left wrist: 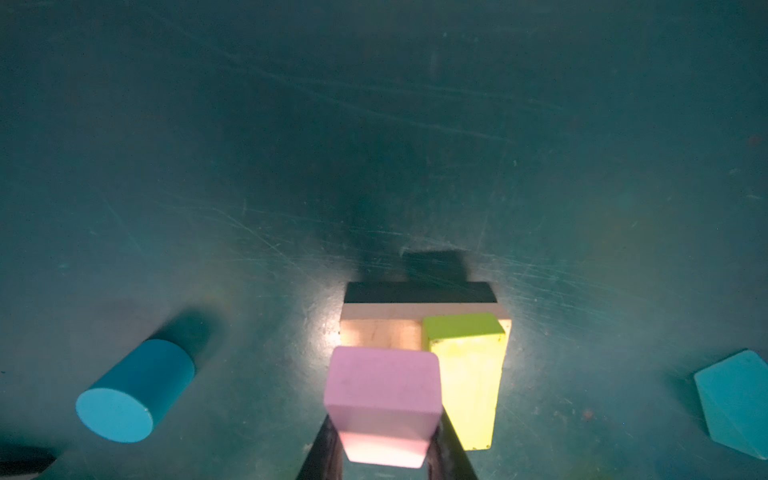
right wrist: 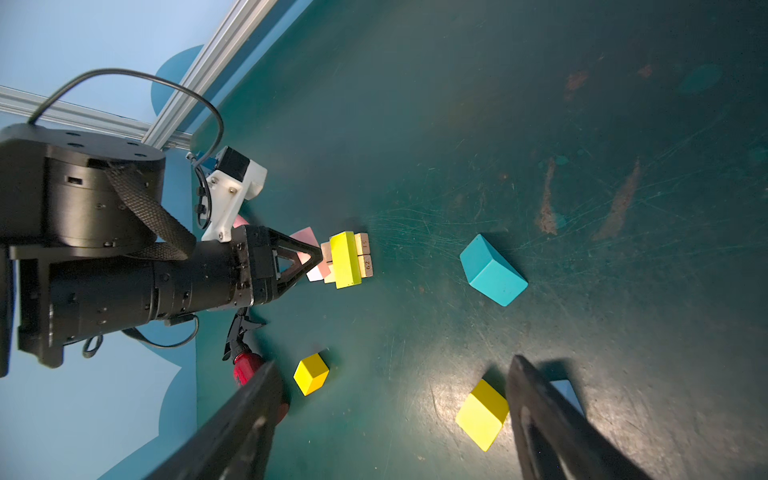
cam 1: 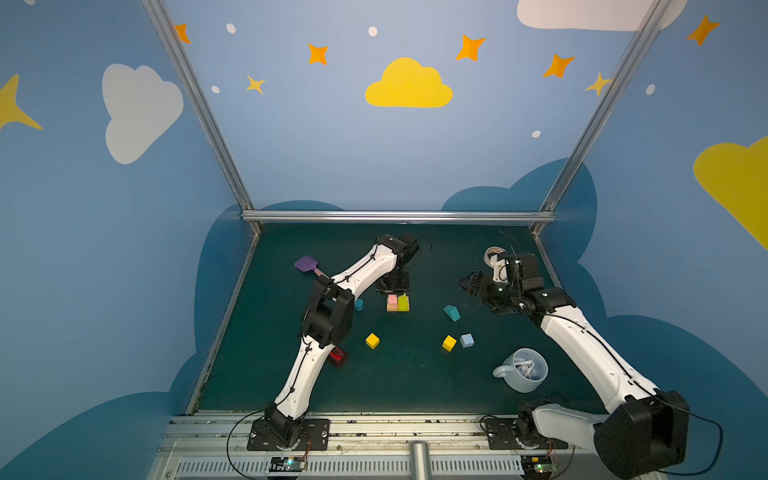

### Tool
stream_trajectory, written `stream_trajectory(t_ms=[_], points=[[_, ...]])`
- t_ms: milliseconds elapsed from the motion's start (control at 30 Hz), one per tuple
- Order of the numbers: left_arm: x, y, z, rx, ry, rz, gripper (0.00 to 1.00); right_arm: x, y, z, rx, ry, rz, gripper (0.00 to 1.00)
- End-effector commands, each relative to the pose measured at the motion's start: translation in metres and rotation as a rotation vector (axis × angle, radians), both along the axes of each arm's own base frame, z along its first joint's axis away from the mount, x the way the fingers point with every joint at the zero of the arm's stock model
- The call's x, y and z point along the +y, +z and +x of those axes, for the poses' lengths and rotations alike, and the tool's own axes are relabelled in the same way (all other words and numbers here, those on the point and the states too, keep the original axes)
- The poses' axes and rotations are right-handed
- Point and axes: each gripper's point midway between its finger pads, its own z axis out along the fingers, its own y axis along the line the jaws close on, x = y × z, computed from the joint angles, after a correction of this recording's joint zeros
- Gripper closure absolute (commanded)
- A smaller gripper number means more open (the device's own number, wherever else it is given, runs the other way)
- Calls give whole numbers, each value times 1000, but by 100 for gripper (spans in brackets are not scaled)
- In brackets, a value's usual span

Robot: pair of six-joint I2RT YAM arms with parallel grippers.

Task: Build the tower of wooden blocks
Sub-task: 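Lower the pink block beside the lime-green block while the right gripper moves away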

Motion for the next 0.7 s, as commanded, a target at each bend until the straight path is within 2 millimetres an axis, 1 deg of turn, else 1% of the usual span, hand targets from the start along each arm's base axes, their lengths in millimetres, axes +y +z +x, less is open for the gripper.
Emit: stream_trajectory(t_ms=[0, 667], points=[[6, -10, -5, 35, -12, 44, 83, 4, 0, 0, -6, 9, 13, 17], [2, -13, -7, 46, -16, 45, 77, 12, -1, 2, -2, 21, 29, 17]])
